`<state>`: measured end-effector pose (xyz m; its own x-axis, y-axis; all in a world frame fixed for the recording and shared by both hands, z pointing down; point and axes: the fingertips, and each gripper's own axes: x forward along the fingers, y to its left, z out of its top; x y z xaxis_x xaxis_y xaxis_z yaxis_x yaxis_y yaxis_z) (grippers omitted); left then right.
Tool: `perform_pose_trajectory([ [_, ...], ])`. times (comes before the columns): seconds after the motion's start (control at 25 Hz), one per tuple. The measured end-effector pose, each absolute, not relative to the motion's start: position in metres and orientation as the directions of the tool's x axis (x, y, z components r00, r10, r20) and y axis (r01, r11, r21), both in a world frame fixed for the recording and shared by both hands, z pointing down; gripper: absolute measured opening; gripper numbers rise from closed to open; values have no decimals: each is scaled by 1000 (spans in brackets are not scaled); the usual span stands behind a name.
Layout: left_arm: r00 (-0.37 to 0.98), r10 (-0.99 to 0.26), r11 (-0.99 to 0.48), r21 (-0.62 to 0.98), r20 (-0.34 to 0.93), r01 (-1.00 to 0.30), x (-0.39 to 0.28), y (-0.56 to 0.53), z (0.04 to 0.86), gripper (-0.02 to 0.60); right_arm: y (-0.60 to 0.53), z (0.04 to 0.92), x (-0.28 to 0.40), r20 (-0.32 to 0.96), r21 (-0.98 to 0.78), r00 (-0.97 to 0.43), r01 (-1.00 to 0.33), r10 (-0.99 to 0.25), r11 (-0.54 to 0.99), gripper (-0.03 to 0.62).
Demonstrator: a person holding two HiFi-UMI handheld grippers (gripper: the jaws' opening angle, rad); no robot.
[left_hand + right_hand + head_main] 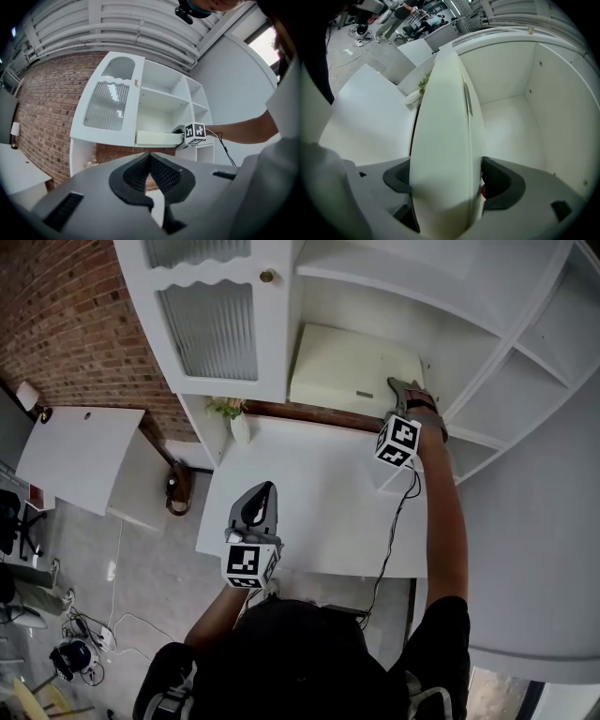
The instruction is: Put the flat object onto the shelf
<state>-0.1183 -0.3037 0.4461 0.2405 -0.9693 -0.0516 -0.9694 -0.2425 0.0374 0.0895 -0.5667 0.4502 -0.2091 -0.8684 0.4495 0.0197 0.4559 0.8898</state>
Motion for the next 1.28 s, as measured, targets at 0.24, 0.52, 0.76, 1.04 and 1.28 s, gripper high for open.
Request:
perform_pose_trajectory([
  [0.24,245,-968,-248,45,-51,-968,-115,-301,448,9,-564,447,89,396,914,-220,3,-892,405,390],
  [0.52,247,-968,-249,45,-53,-967,-114,-296,447,9,-548,445,87,369,923,-245,-11,-897,383,388],
  [0.76,255,-965,-257,42,-55,-965,-109,-291,445,9,-522,443,89,338,932,-277,-33,-900,361,388],
  [1.04,264,-963,-266,41,-50,-963,-104,-287,446,9,-459,416,93,222,897,-381,-282,-898,341,386],
  [1.28,275,-960,-277,40,-47,-960,-97,-288,448,9,-393,408,97,105,591,-474,-678,-874,438,276],
])
